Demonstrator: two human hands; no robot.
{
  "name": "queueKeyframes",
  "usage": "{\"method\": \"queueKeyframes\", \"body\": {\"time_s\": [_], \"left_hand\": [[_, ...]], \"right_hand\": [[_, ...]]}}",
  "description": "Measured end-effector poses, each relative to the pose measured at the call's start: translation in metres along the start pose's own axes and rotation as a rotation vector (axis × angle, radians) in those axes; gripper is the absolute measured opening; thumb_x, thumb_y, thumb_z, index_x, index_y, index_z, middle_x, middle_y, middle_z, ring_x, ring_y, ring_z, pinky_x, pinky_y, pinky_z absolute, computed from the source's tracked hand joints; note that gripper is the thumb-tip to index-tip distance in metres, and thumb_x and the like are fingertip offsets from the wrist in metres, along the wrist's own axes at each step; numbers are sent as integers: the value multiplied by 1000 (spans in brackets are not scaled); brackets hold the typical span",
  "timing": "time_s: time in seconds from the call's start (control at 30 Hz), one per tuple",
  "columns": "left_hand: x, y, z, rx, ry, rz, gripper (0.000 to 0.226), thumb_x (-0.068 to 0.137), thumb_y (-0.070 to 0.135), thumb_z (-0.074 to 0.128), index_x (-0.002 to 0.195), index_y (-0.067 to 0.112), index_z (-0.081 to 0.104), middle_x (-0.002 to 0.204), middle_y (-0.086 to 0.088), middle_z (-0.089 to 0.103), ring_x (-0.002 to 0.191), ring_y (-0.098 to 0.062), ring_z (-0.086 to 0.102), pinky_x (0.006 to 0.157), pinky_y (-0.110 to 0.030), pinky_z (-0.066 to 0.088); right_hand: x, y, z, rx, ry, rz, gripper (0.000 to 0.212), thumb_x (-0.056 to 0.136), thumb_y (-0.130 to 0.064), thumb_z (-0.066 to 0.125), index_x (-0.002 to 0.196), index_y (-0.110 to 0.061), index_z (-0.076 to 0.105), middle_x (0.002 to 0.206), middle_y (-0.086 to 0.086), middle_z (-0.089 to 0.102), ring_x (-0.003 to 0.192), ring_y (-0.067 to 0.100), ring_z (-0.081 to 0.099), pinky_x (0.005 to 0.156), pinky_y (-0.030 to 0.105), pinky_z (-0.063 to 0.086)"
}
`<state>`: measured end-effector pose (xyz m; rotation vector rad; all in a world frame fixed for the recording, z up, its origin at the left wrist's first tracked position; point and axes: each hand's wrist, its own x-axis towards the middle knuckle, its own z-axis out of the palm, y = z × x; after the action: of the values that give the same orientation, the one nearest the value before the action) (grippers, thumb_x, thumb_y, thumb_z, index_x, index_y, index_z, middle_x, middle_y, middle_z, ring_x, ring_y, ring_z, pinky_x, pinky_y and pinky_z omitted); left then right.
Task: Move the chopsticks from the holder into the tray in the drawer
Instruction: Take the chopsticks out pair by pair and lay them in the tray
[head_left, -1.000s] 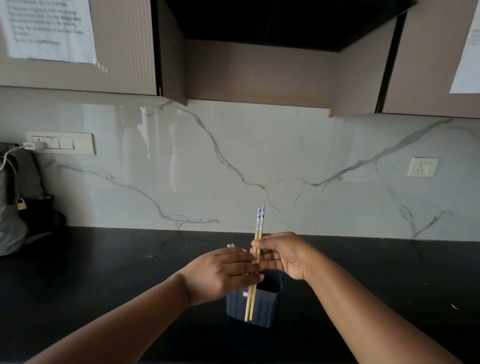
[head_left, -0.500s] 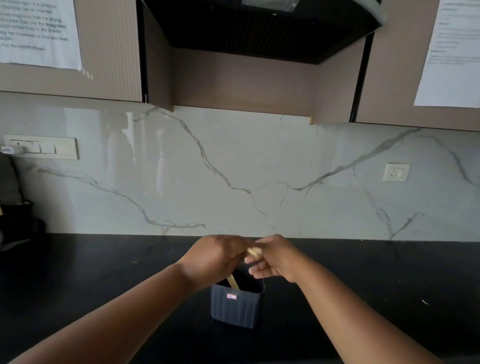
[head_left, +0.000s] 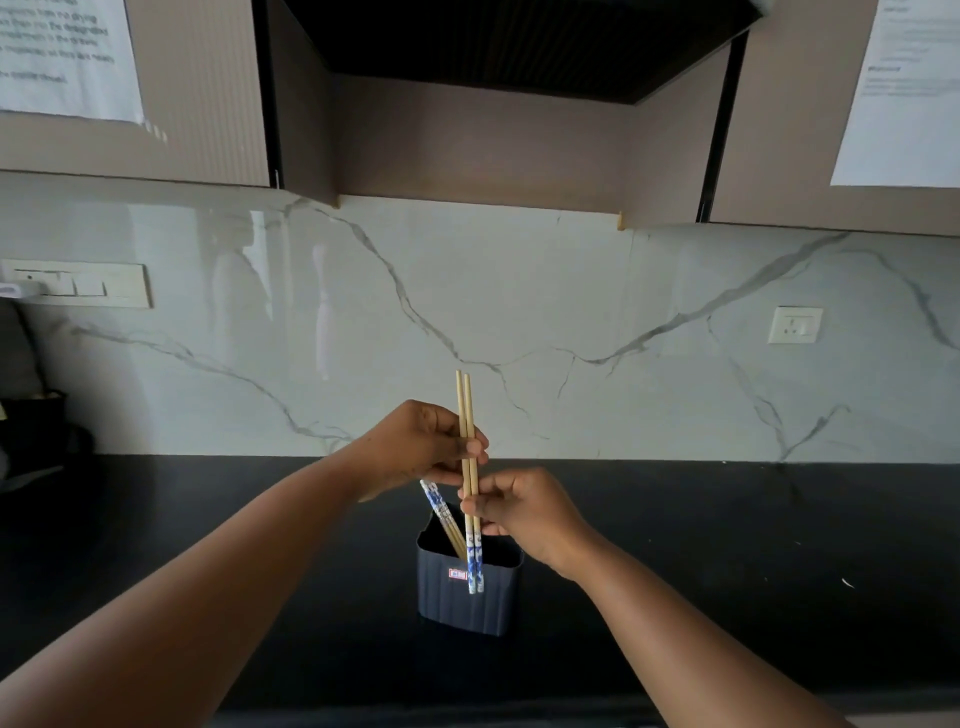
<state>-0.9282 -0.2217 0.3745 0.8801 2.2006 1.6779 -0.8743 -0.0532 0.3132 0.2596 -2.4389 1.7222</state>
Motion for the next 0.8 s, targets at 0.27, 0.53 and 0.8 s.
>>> {"method": "queueKeyframes", "body": {"time_s": [0.27,0.53,0.8], "left_hand": [[-14,-69,-6,352,152,48,83,70,77,55,131,20,57,131,4,60,122,-9,52,108,-37,38],[-56,-215,-8,681,250,-102,86,83,76,21,140,17,49,144,-7,49,139,-23,35,111,-34,26],[-65,-313,19,1068,84,-452,85,87,74,18,154,21,7,162,-3,1,148,-22,-8,119,-42,-5]], "right_hand": [[-7,38,7,-118,-80,168,5,82,-13,76,86,-14,75,82,3,77,73,13,74,65,25,60],[-49,132,49,-574,-385,286,19,76,-31,74,65,-17,68,54,-2,63,48,4,56,51,23,47],[-101,227,95,-770,-730,401,16,84,-16,61,68,-13,59,61,-1,50,57,19,48,58,27,39]]}}
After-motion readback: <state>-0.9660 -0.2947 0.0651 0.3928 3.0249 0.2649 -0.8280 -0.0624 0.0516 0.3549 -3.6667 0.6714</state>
